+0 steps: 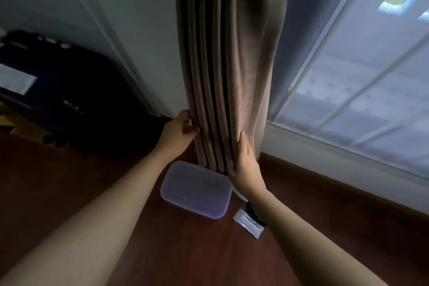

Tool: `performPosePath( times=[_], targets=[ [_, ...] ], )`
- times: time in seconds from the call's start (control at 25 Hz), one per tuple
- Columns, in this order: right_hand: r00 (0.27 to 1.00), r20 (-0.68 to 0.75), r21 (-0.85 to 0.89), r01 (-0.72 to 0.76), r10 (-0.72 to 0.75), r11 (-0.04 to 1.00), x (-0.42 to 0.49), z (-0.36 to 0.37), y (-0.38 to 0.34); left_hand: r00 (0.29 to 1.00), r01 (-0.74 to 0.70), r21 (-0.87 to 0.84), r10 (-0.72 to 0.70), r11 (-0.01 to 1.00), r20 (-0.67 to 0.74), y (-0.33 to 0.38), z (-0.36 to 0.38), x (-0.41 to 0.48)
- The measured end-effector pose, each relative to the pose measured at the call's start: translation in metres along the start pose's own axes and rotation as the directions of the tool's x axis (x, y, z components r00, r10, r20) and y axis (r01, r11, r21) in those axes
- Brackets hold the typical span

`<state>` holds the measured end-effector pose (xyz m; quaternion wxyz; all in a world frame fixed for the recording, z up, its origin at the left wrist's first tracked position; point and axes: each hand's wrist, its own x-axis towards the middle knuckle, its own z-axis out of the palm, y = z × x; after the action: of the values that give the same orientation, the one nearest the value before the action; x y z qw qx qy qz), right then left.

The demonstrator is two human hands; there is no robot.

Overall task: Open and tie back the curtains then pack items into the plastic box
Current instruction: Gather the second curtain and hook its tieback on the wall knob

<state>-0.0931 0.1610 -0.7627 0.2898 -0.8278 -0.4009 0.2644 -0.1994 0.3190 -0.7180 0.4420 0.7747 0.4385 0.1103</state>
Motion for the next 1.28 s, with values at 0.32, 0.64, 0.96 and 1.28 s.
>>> performPosePath(
  times=[0.32,0.64,0.96,1.28],
  targets=[
    [0.986,-0.169,-0.001,-0.019,0.018,1.000,0.051,0.145,0.150,0.992,-0.083,-0.038,0.079,0.996,-0.096,-0.183,0.135,0.049],
    [0.961,-0.208,-0.007,0.185,-0.182,0.983,0.094,0.222,0.233,0.979,-0.159,0.000,0.157,0.987,-0.128,-0.308,0.202,0.088],
    [0.960,-0.254,-0.187,0.067,-0.114,0.980,0.147,0.230,0.258,0.950,-0.089,0.179,0.138,0.980,-0.281,-0.342,0.192,0.109],
    [0.955,-0.292,0.121,0.093,-0.054,0.988,0.055,0.279,0.303,0.980,0.036,0.219,0.009,0.975,-0.199,-0.410,0.173,0.076]
  ],
)
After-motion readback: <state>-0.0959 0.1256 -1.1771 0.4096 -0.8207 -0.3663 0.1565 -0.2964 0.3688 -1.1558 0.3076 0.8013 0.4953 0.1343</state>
